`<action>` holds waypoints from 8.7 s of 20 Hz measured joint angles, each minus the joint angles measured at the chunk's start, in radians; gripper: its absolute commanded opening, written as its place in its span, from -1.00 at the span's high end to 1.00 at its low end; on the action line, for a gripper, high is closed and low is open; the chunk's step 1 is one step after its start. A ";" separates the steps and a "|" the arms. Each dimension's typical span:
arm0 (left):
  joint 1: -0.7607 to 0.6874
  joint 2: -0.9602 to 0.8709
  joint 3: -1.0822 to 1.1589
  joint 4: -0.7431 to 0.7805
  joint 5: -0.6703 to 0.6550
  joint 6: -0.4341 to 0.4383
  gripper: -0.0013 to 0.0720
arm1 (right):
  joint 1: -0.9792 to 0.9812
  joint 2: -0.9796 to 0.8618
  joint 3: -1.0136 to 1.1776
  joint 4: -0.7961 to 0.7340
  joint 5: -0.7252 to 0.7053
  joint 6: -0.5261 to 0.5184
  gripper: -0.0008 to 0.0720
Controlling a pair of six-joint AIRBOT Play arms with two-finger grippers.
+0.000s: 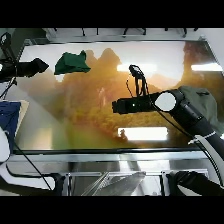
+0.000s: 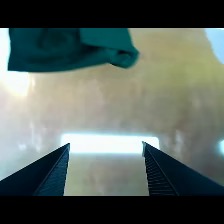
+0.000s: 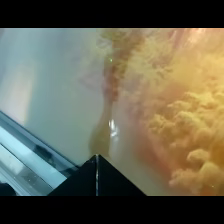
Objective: Fold the shirts.
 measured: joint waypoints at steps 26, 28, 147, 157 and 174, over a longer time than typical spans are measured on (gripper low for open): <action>0.004 -0.750 0.406 -0.736 0.391 0.489 0.93 | 0.023 -0.009 0.000 0.330 0.003 0.006 0.91; 0.002 -0.748 0.404 -0.762 0.402 0.520 0.93 | 0.022 -0.010 0.000 0.334 0.003 0.006 0.91; -0.195 0.488 -0.927 -0.153 -0.514 0.178 0.92 | -0.266 -0.407 -0.361 0.494 0.187 -0.615 0.94; -0.205 0.495 -0.752 -0.040 -0.635 0.040 0.93 | -0.287 -0.090 -0.346 0.402 0.184 -0.510 0.93; -0.418 0.573 0.229 -0.007 -0.893 -0.395 0.92 | -0.286 0.418 0.480 -0.116 0.369 -0.067 0.93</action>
